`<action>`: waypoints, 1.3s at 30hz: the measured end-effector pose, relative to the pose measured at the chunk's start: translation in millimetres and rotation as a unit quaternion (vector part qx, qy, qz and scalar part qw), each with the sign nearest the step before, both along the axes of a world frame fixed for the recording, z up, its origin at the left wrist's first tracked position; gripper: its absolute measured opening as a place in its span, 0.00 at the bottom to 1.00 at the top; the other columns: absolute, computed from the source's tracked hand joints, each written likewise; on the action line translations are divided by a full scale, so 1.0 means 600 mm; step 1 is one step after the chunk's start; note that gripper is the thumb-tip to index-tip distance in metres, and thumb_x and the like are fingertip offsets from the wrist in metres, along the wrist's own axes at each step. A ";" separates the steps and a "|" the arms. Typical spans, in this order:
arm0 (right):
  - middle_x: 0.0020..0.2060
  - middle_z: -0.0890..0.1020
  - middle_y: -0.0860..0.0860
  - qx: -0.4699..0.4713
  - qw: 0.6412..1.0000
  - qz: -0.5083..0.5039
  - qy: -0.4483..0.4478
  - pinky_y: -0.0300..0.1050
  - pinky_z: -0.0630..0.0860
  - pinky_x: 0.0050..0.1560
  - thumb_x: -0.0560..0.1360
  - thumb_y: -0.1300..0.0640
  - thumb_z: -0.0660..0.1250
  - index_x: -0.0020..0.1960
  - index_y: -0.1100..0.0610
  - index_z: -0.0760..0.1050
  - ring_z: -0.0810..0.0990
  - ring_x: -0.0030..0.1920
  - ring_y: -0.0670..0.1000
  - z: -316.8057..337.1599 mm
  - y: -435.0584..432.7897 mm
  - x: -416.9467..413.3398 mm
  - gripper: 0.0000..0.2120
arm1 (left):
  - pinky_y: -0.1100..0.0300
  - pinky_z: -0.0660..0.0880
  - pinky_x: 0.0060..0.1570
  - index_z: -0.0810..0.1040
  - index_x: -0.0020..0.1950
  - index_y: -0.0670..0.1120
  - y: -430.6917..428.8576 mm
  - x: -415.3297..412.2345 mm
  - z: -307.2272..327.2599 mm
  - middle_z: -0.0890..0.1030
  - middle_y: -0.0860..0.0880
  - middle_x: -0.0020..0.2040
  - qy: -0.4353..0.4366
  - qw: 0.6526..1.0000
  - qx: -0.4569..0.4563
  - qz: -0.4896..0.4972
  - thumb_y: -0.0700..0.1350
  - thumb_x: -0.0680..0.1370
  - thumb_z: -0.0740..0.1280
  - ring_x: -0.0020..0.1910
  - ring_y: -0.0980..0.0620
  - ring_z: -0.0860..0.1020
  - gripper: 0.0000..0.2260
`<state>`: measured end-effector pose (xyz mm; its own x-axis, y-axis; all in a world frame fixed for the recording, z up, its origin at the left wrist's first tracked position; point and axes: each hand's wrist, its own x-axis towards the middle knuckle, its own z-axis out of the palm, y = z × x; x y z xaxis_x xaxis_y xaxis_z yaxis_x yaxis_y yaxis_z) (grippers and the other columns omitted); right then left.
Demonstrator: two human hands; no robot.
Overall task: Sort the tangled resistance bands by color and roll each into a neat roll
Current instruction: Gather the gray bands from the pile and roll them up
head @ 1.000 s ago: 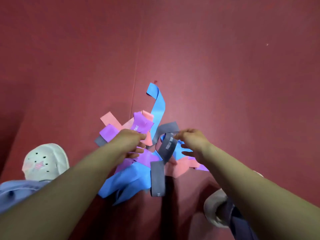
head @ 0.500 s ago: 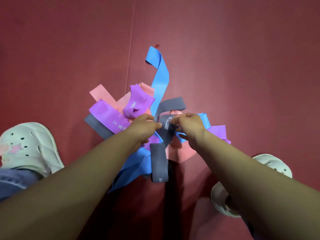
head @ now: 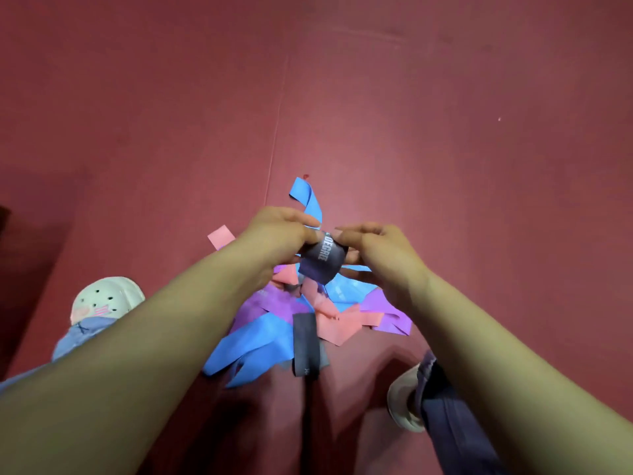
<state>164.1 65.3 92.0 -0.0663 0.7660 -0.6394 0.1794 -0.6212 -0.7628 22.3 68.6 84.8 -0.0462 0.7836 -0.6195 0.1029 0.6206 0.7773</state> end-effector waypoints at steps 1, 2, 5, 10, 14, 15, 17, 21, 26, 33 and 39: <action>0.35 0.80 0.49 0.008 1.000 0.009 0.010 0.39 0.79 0.37 0.77 0.58 0.66 0.48 0.57 0.79 0.79 0.30 0.45 0.016 -0.009 0.003 0.04 | 0.64 0.72 0.33 0.80 0.49 0.45 -0.006 -0.001 0.021 0.80 0.44 0.44 0.001 1.000 0.021 0.010 0.35 0.75 0.69 0.35 0.53 0.75 0.06; 0.36 0.81 0.49 0.015 1.000 0.018 0.019 0.40 0.79 0.39 0.77 0.54 0.65 0.49 0.56 0.79 0.79 0.31 0.45 0.028 -0.018 0.005 0.07 | 0.65 0.71 0.31 0.80 0.49 0.45 -0.014 -0.003 0.040 0.80 0.44 0.43 0.001 0.999 0.042 0.016 0.36 0.75 0.69 0.33 0.53 0.74 0.06; 0.43 0.81 0.53 0.008 0.999 0.032 0.019 0.43 0.79 0.42 0.77 0.44 0.63 0.53 0.57 0.79 0.79 0.39 0.50 0.039 -0.037 0.004 0.18 | 0.65 0.69 0.28 0.82 0.50 0.46 -0.040 -0.010 0.072 0.80 0.47 0.40 -0.015 0.997 0.079 0.019 0.37 0.75 0.69 0.27 0.56 0.73 0.07; 0.50 0.85 0.45 0.018 0.988 0.150 -0.009 0.38 0.78 0.46 0.78 0.40 0.59 0.54 0.49 0.80 0.82 0.47 0.43 0.045 -0.037 -0.005 0.17 | 0.61 0.70 0.36 0.80 0.55 0.48 -0.071 -0.042 0.076 0.82 0.50 0.37 -0.030 0.996 0.082 -0.029 0.38 0.75 0.70 0.35 0.52 0.75 0.10; 0.49 0.84 0.41 0.057 0.976 0.204 0.057 0.28 0.76 0.44 0.80 0.55 0.61 0.57 0.44 0.77 0.81 0.48 0.36 0.059 -0.015 -0.014 0.10 | 0.61 0.74 0.38 0.75 0.60 0.48 -0.056 -0.060 0.070 0.85 0.49 0.37 -0.041 0.990 0.101 -0.092 0.35 0.74 0.70 0.36 0.53 0.80 0.16; 0.53 0.84 0.49 0.061 0.974 0.212 0.058 0.36 0.78 0.52 0.80 0.56 0.60 0.59 0.49 0.78 0.82 0.51 0.43 0.058 -0.010 -0.015 0.11 | 0.63 0.75 0.38 0.73 0.61 0.49 -0.047 -0.063 0.070 0.85 0.49 0.38 -0.031 0.988 0.108 -0.102 0.35 0.74 0.70 0.36 0.54 0.80 0.18; 0.55 0.80 0.66 0.066 0.968 0.233 0.059 0.53 0.75 0.57 0.80 0.54 0.60 0.59 0.63 0.78 0.80 0.48 0.56 0.058 -0.002 -0.015 0.15 | 0.62 0.75 0.41 0.72 0.63 0.50 -0.027 -0.070 0.071 0.86 0.48 0.40 -0.020 0.985 0.119 -0.120 0.35 0.72 0.72 0.36 0.54 0.81 0.22; 0.35 0.79 0.57 0.118 0.968 0.211 0.063 0.36 0.72 0.35 0.77 0.58 0.65 0.47 0.68 0.76 0.75 0.33 0.47 0.059 0.010 -0.012 0.12 | 0.61 0.70 0.38 0.75 0.60 0.51 -0.015 -0.090 0.076 0.86 0.46 0.41 -0.005 0.984 0.102 -0.142 0.45 0.66 0.74 0.33 0.57 0.77 0.23; 0.29 0.76 0.53 0.161 0.971 0.151 0.090 0.35 0.69 0.29 0.75 0.63 0.67 0.39 0.58 0.74 0.73 0.28 0.47 0.056 0.016 -0.008 0.06 | 0.61 0.73 0.44 0.81 0.51 0.48 -0.022 -0.103 0.061 0.83 0.51 0.42 0.018 0.983 0.062 -0.173 0.57 0.70 0.67 0.41 0.56 0.78 0.17; 0.31 0.76 0.50 0.147 0.979 0.077 0.119 0.38 0.71 0.32 0.76 0.59 0.66 0.37 0.53 0.74 0.74 0.32 0.48 0.047 0.020 0.005 0.08 | 0.57 0.67 0.46 0.83 0.42 0.45 -0.037 -0.108 0.031 0.77 0.52 0.38 0.073 0.957 -0.042 -0.277 0.69 0.63 0.70 0.39 0.53 0.72 0.27; 0.29 0.75 0.50 0.151 0.988 0.024 -0.011 0.38 0.71 0.30 0.77 0.63 0.66 0.36 0.56 0.71 0.72 0.27 0.46 0.034 0.027 0.011 0.11 | 0.64 0.75 0.27 0.79 0.38 0.46 -0.020 -0.109 0.024 0.80 0.47 0.36 0.025 0.998 -0.052 -0.027 0.37 0.71 0.74 0.30 0.55 0.77 0.06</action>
